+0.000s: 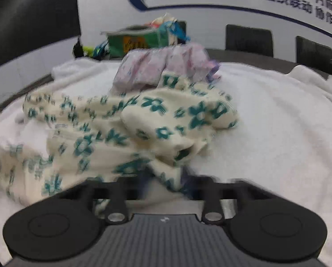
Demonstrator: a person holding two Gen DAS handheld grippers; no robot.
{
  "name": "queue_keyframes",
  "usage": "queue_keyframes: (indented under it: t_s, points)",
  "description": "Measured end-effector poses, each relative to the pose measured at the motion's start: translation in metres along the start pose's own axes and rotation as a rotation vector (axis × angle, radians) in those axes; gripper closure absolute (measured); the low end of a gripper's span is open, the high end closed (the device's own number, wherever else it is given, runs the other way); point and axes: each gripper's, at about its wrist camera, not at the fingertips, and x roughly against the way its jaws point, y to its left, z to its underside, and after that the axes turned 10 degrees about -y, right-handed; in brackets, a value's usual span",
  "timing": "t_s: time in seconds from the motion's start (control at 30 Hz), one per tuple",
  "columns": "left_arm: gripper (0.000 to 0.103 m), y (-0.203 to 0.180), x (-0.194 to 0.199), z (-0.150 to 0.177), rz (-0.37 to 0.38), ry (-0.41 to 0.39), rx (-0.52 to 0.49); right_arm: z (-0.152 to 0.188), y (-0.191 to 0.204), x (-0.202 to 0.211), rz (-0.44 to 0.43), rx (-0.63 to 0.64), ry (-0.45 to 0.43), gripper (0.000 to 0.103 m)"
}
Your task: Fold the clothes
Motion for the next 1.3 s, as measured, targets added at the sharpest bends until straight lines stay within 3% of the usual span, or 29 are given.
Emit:
queue_keyframes:
  t_s: [0.07, 0.17, 0.23, 0.3, 0.33, 0.37, 0.4, 0.43, 0.5, 0.53, 0.57, 0.63, 0.7, 0.83, 0.97, 1.1, 1.17, 1.2, 1.27, 1.3]
  points:
    - [0.098, -0.001, 0.023, -0.009, -0.022, -0.048, -0.022, -0.003, 0.007, 0.012, 0.008, 0.034, -0.021, 0.095]
    - [0.098, -0.011, 0.047, -0.002, 0.010, -0.069, -0.050, -0.010, 0.007, 0.065, -0.011, -0.006, -0.118, 0.096]
    - [0.090, -0.015, 0.045, 0.016, 0.036, -0.014, -0.024, -0.004, 0.006, 0.101, -0.012, -0.021, -0.145, 0.096]
    - [0.084, -0.011, 0.042, 0.037, 0.060, 0.056, 0.059, 0.009, 0.005, 0.117, 0.030, -0.020, -0.104, 0.094]
    - [0.080, -0.004, 0.045, 0.045, 0.077, 0.083, 0.138, 0.016, 0.005, 0.123, 0.063, -0.016, -0.078, 0.085]
    - [0.075, 0.006, 0.050, 0.048, 0.086, 0.089, 0.224, 0.024, 0.004, 0.128, 0.097, -0.013, -0.051, 0.068]
    - [0.070, 0.017, 0.058, 0.047, 0.091, 0.064, 0.311, 0.031, 0.004, 0.133, 0.130, -0.009, -0.024, 0.060]
    - [0.057, 0.029, 0.067, 0.045, 0.095, 0.027, 0.400, 0.036, 0.003, 0.138, 0.164, -0.013, -0.009, 0.054]
    - [0.042, 0.042, 0.080, 0.037, 0.096, -0.054, 0.471, 0.032, -0.004, 0.143, 0.225, -0.055, -0.036, 0.054]
    - [0.032, 0.041, 0.078, 0.032, 0.079, -0.077, 0.462, 0.026, -0.005, 0.144, 0.234, -0.067, -0.072, 0.054]
    - [0.029, 0.039, 0.074, 0.027, 0.055, -0.094, 0.447, 0.018, -0.003, 0.145, 0.232, -0.073, -0.120, 0.051]
    - [0.029, 0.026, 0.052, 0.020, 0.029, -0.069, 0.413, -0.001, 0.006, 0.138, 0.189, -0.075, -0.193, 0.047]
    - [0.031, 0.009, 0.026, 0.020, 0.050, -0.023, 0.371, -0.022, 0.024, 0.119, 0.085, -0.065, -0.245, 0.047]
    - [0.045, -0.015, 0.008, 0.034, 0.058, 0.045, 0.279, -0.046, 0.073, 0.049, -0.139, 0.033, -0.178, 0.047]
    - [0.045, 0.004, 0.036, 0.054, 0.001, 0.037, 0.266, -0.051, 0.112, -0.010, -0.227, 0.158, -0.056, 0.048]
    - [0.039, 0.026, 0.067, 0.069, -0.037, -0.003, 0.241, -0.041, 0.107, 0.011, -0.276, 0.268, -0.065, 0.047]
    - [0.042, 0.032, 0.064, 0.068, -0.054, 0.014, 0.251, -0.035, 0.084, 0.030, -0.224, 0.250, -0.083, 0.047]
    - [0.046, 0.033, 0.059, 0.066, -0.056, 0.025, 0.252, -0.031, 0.067, 0.039, -0.175, 0.213, -0.090, 0.047]
    - [0.089, 0.032, 0.053, 0.061, -0.049, 0.037, 0.236, -0.020, 0.029, 0.060, -0.054, 0.077, -0.091, 0.047]
    - [0.098, 0.032, 0.049, 0.058, -0.047, 0.047, 0.227, -0.011, 0.012, 0.070, 0.007, 0.002, -0.087, 0.047]
